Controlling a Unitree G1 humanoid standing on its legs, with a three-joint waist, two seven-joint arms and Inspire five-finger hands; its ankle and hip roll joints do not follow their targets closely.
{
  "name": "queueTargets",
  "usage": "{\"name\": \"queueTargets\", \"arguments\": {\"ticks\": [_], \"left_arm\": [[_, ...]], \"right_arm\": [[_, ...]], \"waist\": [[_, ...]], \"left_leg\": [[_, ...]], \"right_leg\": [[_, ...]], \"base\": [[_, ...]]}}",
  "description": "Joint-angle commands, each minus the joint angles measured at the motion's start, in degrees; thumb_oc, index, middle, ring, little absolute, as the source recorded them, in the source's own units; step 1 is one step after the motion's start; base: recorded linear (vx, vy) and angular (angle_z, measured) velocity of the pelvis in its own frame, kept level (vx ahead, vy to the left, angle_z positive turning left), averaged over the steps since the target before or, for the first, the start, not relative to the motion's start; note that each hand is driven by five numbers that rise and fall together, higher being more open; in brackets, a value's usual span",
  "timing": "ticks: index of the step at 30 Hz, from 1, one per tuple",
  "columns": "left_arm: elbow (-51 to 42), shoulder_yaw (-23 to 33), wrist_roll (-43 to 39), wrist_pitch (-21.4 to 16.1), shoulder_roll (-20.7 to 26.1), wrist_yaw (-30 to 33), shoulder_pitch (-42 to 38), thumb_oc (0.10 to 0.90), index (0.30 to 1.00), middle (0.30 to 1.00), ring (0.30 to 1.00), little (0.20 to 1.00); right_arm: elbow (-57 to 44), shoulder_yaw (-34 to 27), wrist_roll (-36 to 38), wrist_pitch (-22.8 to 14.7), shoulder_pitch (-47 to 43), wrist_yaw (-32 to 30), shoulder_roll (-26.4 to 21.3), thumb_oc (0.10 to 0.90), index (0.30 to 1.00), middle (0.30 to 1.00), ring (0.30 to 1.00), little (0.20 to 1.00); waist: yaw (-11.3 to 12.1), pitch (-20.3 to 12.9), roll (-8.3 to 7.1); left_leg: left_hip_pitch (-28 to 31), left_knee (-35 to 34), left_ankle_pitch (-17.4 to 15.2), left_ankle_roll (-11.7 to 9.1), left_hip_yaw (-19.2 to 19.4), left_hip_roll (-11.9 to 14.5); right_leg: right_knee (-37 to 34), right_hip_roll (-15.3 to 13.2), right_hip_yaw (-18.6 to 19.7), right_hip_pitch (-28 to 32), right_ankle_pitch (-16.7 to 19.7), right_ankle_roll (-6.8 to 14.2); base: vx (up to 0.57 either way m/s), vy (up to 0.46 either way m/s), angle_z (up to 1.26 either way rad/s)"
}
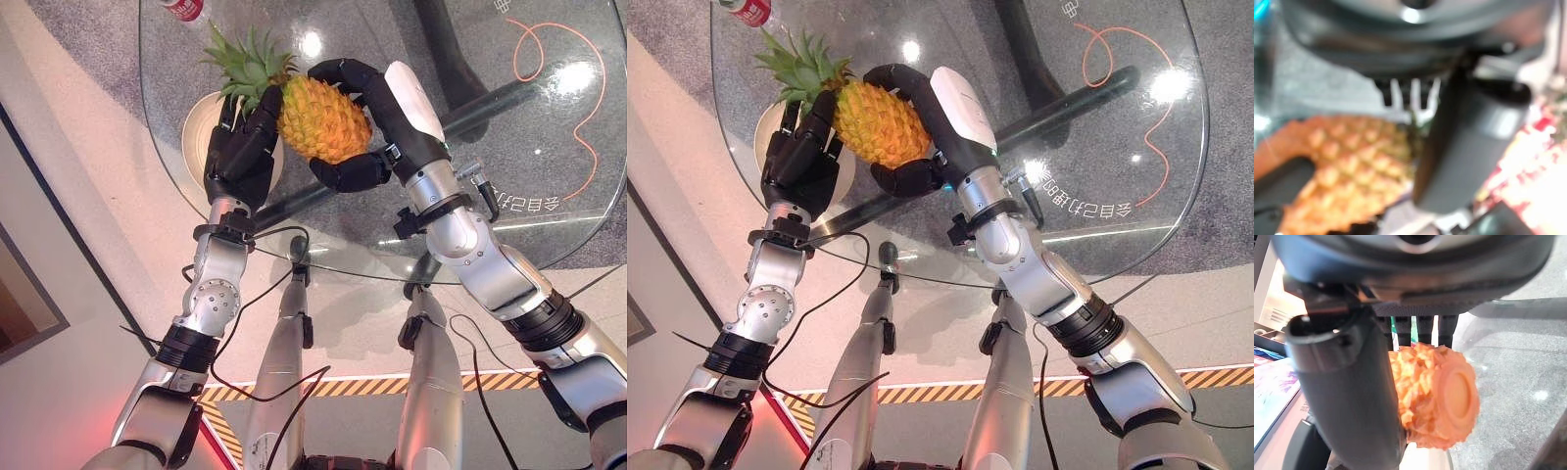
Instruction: Pick up the fruit to the plate
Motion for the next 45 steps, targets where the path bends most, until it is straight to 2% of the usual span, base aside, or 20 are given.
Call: {"name": "queueTargets", "arguments": {"ticks": [1,5,6,7,8,9,10,34,35,36,37,45], "left_arm": [[-9.9,-1.6,-0.3,-3.6,-0.6,-5.8,-5.9,0.800,0.900,0.900,0.900,0.900],[-9.5,-1.5,0.3,-4.2,-0.5,-6.7,-6.2,0.800,0.900,0.900,0.900,0.900],[-9.6,-1.5,1.4,-4.7,-0.4,-6.9,-6.3,0.635,0.759,0.759,0.759,0.735],[-9.8,-1.5,2.2,-5.0,-0.3,-7.0,-6.3,0.580,0.712,0.712,0.712,0.680],[-9.8,-1.6,2.5,-5.6,0.1,-7.1,-6.5,0.361,0.524,0.524,0.524,0.461],[-9.9,-1.6,3.1,-6.1,0.3,-7.2,-6.6,0.202,0.387,0.387,0.387,0.302],[-9.8,-1.5,3.6,-6.4,0.4,-7.6,-6.6,0.100,0.300,0.300,0.300,0.200],[-9.1,-1.0,4.5,-8.7,0.2,-9.5,-7.4,0.100,0.300,0.300,0.300,0.200],[-9.2,-0.9,4.4,-8.8,0.2,-9.5,-7.4,0.100,0.300,0.300,0.300,0.200],[-9.2,-0.8,4.3,-8.9,0.1,-9.5,-7.3,0.100,0.300,0.300,0.300,0.200],[-9.2,-0.7,4.3,-8.9,0.1,-9.6,-7.4,0.100,0.300,0.300,0.300,0.200],[-9.2,-0.5,5.1,-10.1,-0.7,-9.1,-6.8,0.100,0.300,0.300,0.300,0.200]], "right_arm": [[-13.7,3.3,0.2,-6.4,-9.1,1.6,0.1,0.100,0.300,0.300,0.300,0.200],[-13.4,3.7,0.5,-6.4,-9.5,1.9,-0.1,0.100,0.300,0.300,0.300,0.200],[-13.3,3.7,0.4,-6.6,-9.4,2.1,-0.2,0.100,0.300,0.300,0.300,0.200],[-13.3,3.6,0.4,-6.7,-9.5,2.2,-0.2,0.100,0.300,0.300,0.300,0.200],[-13.4,3.6,0.5,-6.8,-9.5,2.4,-0.3,0.100,0.300,0.300,0.300,0.200],[-13.5,3.7,0.6,-6.8,-9.6,2.5,-0.5,0.100,0.300,0.300,0.300,0.200],[-13.5,3.7,0.6,-6.8,-9.5,2.6,-0.5,0.100,0.300,0.300,0.300,0.200],[-12.9,2.6,0.0,-7.1,-8.3,2.8,-0.1,0.100,0.300,0.300,0.300,0.200],[-13.0,2.4,0.5,-6.7,-8.3,2.1,-0.1,0.380,0.540,0.540,0.540,0.480],[-12.8,2.1,1.0,-7.0,-8.0,1.6,0.1,0.704,0.818,0.818,0.818,0.804],[-12.6,1.9,0.9,-7.1,-7.9,1.4,0.1,0.800,0.900,0.900,0.900,0.900],[-12.6,1.0,0.0,-7.6,-6.5,0.4,1.1,0.800,0.900,0.900,0.900,0.900]], "waist": [[0.3,-1.6,1.54],[0.3,-1.6,1.40],[0.3,-1.6,1.37],[0.3,-1.6,1.36],[0.3,-1.6,1.35],[0.4,-1.6,1.32],[0.4,-1.6,1.32],[0.1,-1.6,0.74],[0.1,-1.6,0.73],[0.1,-1.6,0.74],[0.0,-1.6,0.70],[-0.1,-1.6,0.77]], "left_leg": [[2.7,1.2,-1.8,-2.5,-0.8,3.3],[2.7,1.1,-1.8,-2.6,-0.8,3.3],[2.8,1.1,-1.8,-2.6,-0.8,3.4],[2.8,1.1,-1.8,-2.6,-0.8,3.4],[2.7,1.1,-1.8,-2.6,-0.9,3.3],[2.7,1.1,-1.8,-2.6,-0.9,3.3],[2.7,1.1,-1.8,-2.6,-0.9,3.3],[2.1,1.2,-1.9,-2.5,-1.2,3.3],[2.0,1.3,-1.9,-2.5,-1.2,3.3],[2.2,1.2,-2.0,-2.5,-1.2,3.2],[1.8,1.1,-1.6,-2.4,-1.3,3.1],[2.1,1.2,-2.0,-2.4,-1.1,3.1]], "right_leg": [[-4.1,-3.0,1.3,3.5,5.4,4.8],[-4.2,-2.9,1.2,3.6,5.5,4.8],[-4.2,-3.0,1.2,3.7,5.5,4.9],[-4.3,-3.0,1.2,3.7,5.5,4.9],[-4.3,-3.0,1.2,3.7,5.6,4.9],[-4.3,-3.0,1.1,3.7,5.6,4.9],[-4.3,-3.0,1.1,3.7,5.6,4.9],[-4.4,-2.9,1.3,3.1,5.8,5.0],[-4.4,-2.9,1.4,3.0,5.8,5.0],[-4.5,-2.8,1.4,3.1,5.8,5.0],[-4.7,-2.8,1.4,2.8,6.2,4.9],[-4.6,-2.7,1.7,3.1,5.8,4.8]], "base": [[0.00,0.000,0.00],[0.00,0.000,0.00],[0.00,0.000,0.00],[0.00,0.000,0.00],[0.00,0.000,0.00],[0.00,0.000,0.00],[0.00,0.000,0.00],[0.00,0.000,0.00],[0.00,0.000,0.00],[0.00,0.000,0.00],[0.00,0.000,0.00],[0.00,0.000,0.00]]}}
